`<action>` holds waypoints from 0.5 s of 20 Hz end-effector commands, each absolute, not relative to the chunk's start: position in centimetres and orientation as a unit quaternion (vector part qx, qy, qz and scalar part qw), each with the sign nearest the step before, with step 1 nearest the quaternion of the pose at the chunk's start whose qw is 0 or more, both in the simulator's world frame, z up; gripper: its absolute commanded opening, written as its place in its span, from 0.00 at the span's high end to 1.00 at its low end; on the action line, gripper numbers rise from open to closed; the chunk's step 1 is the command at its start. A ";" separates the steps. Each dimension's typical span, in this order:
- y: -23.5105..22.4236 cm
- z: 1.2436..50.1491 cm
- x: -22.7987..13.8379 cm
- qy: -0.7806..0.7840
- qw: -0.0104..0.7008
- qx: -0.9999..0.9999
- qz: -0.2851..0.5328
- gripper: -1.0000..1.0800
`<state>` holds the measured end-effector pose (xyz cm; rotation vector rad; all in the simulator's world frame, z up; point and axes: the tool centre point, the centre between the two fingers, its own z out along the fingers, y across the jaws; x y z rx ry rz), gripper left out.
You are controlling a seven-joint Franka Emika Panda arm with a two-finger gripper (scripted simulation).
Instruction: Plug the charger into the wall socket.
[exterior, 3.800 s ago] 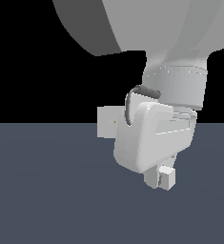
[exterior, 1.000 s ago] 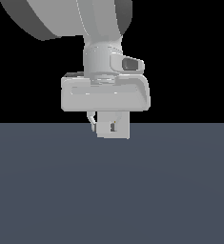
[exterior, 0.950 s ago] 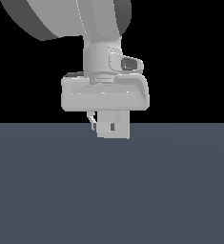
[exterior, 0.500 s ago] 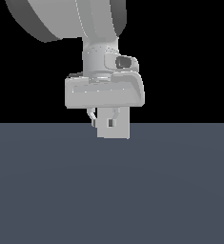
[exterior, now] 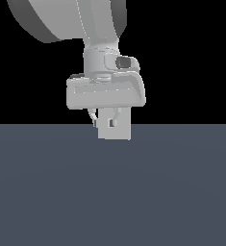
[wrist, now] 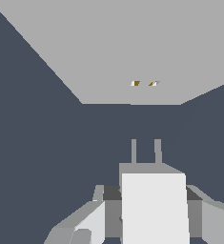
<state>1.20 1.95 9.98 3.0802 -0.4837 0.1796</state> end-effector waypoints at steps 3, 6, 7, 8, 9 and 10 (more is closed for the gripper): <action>1.9 10.0 1.5 -0.155 0.009 0.986 0.058 1.00; 1.7 10.0 2.1 -0.155 0.009 0.986 0.058 1.00; 1.6 10.0 2.3 -0.155 0.009 0.986 0.058 1.00; 1.5 10.0 2.6 -0.155 0.009 0.986 0.058 1.00; 1.3 10.0 3.0 -0.155 0.009 0.986 0.057 1.00; 1.2 10.0 3.3 -0.155 0.009 0.986 0.057 1.00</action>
